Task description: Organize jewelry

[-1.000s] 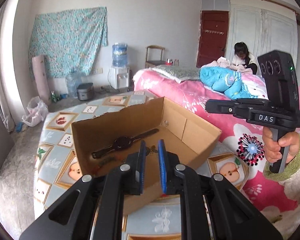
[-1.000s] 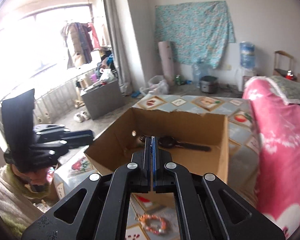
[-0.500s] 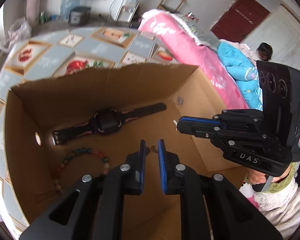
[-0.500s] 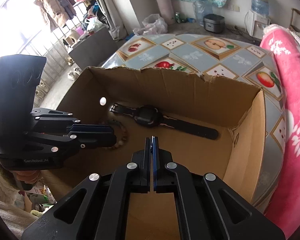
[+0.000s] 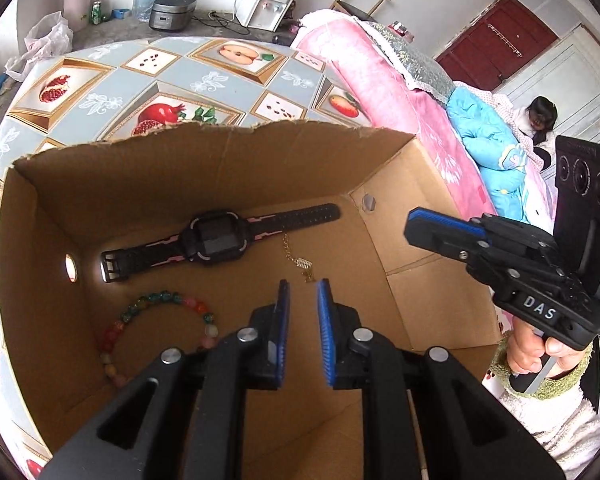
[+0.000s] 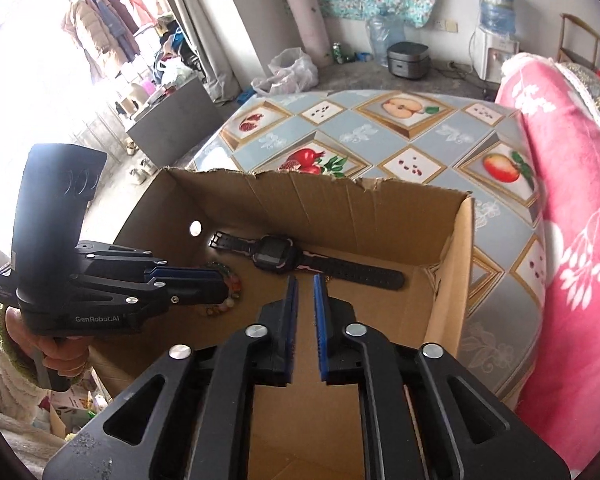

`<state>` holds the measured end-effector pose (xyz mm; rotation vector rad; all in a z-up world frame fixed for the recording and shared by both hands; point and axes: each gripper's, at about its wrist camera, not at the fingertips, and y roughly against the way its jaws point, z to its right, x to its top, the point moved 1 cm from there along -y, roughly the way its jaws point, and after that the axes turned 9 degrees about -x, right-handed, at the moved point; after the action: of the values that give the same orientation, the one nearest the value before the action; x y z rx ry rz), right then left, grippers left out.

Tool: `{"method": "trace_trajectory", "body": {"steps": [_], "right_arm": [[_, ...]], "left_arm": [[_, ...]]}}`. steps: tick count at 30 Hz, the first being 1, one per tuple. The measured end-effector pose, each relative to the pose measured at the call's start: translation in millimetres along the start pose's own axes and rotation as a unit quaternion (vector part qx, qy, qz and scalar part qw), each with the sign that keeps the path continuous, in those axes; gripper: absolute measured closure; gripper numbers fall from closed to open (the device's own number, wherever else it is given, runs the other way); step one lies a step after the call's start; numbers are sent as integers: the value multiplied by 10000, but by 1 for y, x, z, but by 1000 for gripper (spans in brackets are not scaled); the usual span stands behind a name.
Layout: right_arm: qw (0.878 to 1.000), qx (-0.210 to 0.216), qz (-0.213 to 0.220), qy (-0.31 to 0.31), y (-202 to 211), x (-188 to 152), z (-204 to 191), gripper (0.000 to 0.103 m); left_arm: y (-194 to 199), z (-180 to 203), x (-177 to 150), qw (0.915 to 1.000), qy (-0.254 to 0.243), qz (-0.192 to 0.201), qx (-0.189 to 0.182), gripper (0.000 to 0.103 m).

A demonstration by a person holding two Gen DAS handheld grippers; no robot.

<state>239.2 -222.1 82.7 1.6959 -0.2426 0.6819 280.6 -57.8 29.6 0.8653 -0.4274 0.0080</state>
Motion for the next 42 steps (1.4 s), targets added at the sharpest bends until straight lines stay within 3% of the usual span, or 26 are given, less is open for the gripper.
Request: {"method": "trace_trajectory", "body": {"steps": [4, 9, 14, 19, 24, 26, 32, 37, 40, 42], "right_arm": [[9998, -40, 196, -70, 18, -1, -1, 76], [9980, -5, 611, -177, 52, -8, -6, 59], [9944, -8, 1024, -279, 87, -22, -14, 54], [9890, 122, 1382, -516, 123, -49, -20, 48], [9863, 221, 1543, -536, 146, -89, -33, 23], [9876, 168, 1499, -440, 147, -113, -42, 19], [9950, -248, 739, -630, 103, -171, -51, 19], [9930, -412, 141, -1097, 65, -194, -39, 19], [9904, -659, -25, -1217, 54, -196, -34, 34], [9875, -720, -156, -1391, 44, -195, -28, 50]], "left_arm": [[17, 11, -6, 9995, -210, 234, 71, 78], [48, 26, -20, 9971, -449, 607, 83, 54], [91, 42, -48, 9911, -735, 1107, 97, 38], [133, 49, -90, 9836, -953, 1534, 30, 25], [153, 48, -141, 9794, -1179, 1638, 65, 10], [151, 44, -166, 9799, -1235, 1566, 55, 6], [94, 13, -218, 9937, -516, 868, 489, 6], [53, -10, -222, 9922, -273, 637, 1040, 6], [34, -13, -221, 9855, -530, 450, 1551, 6], [27, -11, -219, 9830, -675, 373, 1668, 6]]}}
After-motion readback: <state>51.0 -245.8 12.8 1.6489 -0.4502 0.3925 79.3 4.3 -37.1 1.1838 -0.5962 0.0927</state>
